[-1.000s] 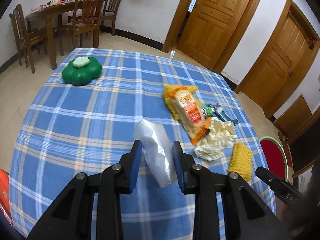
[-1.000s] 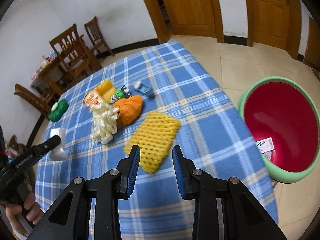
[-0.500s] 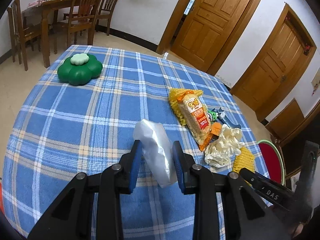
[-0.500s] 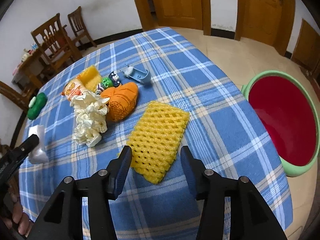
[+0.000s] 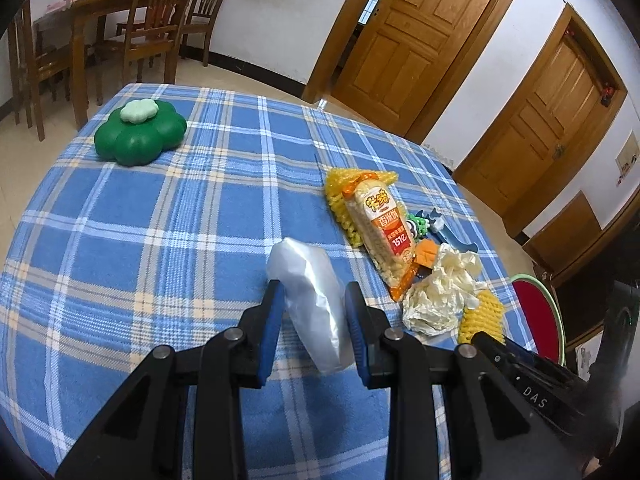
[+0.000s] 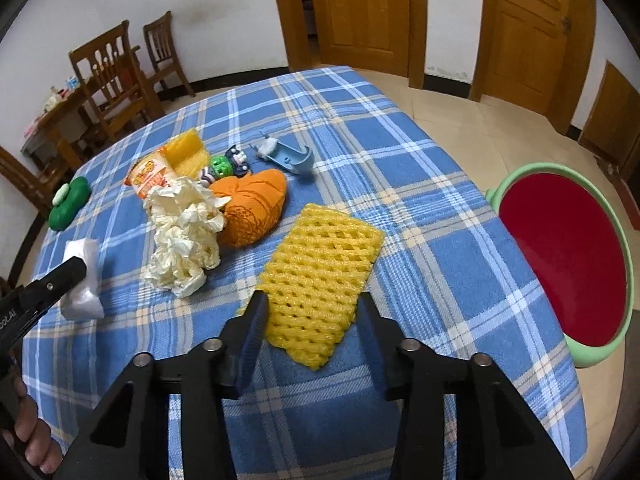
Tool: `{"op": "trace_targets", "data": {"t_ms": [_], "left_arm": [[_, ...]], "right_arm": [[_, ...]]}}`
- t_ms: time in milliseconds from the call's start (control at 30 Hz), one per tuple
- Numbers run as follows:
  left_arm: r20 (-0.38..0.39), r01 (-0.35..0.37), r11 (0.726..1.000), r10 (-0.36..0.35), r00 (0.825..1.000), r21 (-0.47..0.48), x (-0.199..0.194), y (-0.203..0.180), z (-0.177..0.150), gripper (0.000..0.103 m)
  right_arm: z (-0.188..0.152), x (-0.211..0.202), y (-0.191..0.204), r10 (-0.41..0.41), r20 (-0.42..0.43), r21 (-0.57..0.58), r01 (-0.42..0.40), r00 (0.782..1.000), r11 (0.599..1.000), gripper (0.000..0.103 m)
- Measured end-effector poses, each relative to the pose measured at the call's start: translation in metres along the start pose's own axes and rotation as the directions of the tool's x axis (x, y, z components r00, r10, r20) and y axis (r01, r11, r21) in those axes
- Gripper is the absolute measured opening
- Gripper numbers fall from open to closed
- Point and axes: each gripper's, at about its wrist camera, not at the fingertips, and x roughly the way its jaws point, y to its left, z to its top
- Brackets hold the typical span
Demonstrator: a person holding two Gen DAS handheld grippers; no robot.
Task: Collect trash
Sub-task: 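Grasp the yellow foam net with the right gripper while the left holds the plastic bag, then carry the foam net and plastic bag over the red bin with both grippers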
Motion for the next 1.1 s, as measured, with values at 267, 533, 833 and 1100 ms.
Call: {"op": "trace_targets", "data": {"t_ms": [267, 533, 833, 1100], "left_arm": [[0.011, -0.012, 1.0, 0.012, 1.0, -0.013, -0.009, -0.004, -0.001, 0.032], [0.015, -0.011, 1.0, 0.012, 1.0, -0.009, -0.015, -0.02, -0.003, 0.032], [0.009, 0.008, 1.0, -0.008, 1.0, 0.018, -0.023, -0.05, -0.007, 0.032], [0.005, 0.017, 0.999, -0.018, 1.0, 0.045, -0.031, -0.073, -0.013, 0.032]], "right_arm": [[-0.002, -0.007, 0.001, 0.039, 0.009, -0.019, -0.039, 0.999, 0.999, 0.022], [-0.003, -0.021, -0.014, 0.06, 0.039, -0.004, -0.06, 0.997, 0.998, 0.017], [-0.002, -0.046, -0.038, 0.084, 0.107, 0.015, -0.086, 0.991, 0.996, 0.016], [-0.004, -0.064, -0.06, 0.103, 0.156, 0.043, -0.111, 0.982, 0.993, 0.016]]}}
